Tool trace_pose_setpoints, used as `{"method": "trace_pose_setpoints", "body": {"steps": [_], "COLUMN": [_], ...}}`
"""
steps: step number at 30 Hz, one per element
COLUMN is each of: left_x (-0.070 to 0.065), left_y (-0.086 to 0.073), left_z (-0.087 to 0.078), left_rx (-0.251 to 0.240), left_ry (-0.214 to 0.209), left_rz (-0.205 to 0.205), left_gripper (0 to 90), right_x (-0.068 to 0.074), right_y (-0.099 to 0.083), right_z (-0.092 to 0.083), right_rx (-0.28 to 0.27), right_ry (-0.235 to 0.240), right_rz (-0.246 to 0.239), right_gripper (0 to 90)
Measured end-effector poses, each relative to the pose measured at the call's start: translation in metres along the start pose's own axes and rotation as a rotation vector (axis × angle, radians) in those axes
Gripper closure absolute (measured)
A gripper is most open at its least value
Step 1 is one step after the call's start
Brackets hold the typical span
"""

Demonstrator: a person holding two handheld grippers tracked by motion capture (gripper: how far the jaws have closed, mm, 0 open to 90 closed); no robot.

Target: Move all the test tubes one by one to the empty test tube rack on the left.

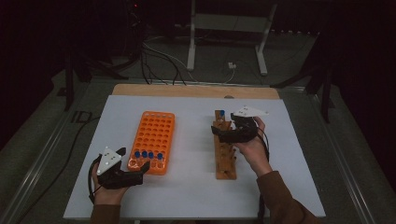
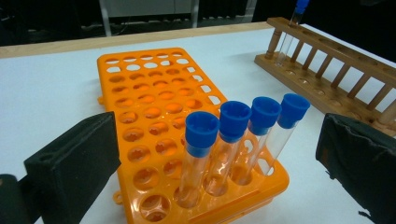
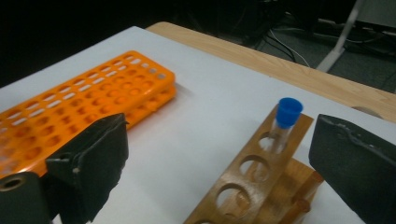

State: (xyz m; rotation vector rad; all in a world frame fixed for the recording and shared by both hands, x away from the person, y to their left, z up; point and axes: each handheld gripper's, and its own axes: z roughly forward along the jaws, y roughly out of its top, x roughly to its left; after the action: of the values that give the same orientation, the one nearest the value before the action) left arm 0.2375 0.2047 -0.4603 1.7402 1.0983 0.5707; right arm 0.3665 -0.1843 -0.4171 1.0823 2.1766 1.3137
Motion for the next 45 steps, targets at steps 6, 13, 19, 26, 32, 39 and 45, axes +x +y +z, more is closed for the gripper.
{"method": "trace_pose_setpoints", "body": {"steps": [6,13,19,26,32,39,45], "left_x": [-0.001,-0.001,-0.001,-0.001,0.000,-0.001,-0.002], "left_y": [0.000,0.000,-0.001,-0.001,-0.001,-0.001,-0.001], "left_z": [0.001,0.001,0.003,0.003,0.003,0.004,0.005], "left_rx": [0.002,0.002,0.008,0.009,0.008,0.016,0.016], "left_ry": [-0.005,-0.010,-0.014,-0.014,-0.016,-0.021,-0.025], "left_rz": [0.002,-0.003,-0.005,-0.004,-0.008,-0.004,-0.003], "left_gripper": [0.3,0.4,0.4,0.4,0.3,0.4,0.4], "right_x": [-0.014,-0.029,-0.033,-0.035,-0.035,-0.036,-0.034], "right_y": [0.005,0.003,-0.002,-0.004,-0.006,-0.004,0.003], "right_z": [0.012,0.028,0.040,0.052,0.056,0.047,0.034], "right_rx": [0.021,0.057,0.083,0.113,0.118,0.079,0.036], "right_ry": [-0.026,-0.072,-0.080,-0.101,-0.107,-0.103,-0.108], "right_rz": [0.024,0.046,0.040,0.041,0.037,0.047,0.031], "right_gripper": [16.4,40.1,58.4,69.3,76.5,77.5,77.6]}}
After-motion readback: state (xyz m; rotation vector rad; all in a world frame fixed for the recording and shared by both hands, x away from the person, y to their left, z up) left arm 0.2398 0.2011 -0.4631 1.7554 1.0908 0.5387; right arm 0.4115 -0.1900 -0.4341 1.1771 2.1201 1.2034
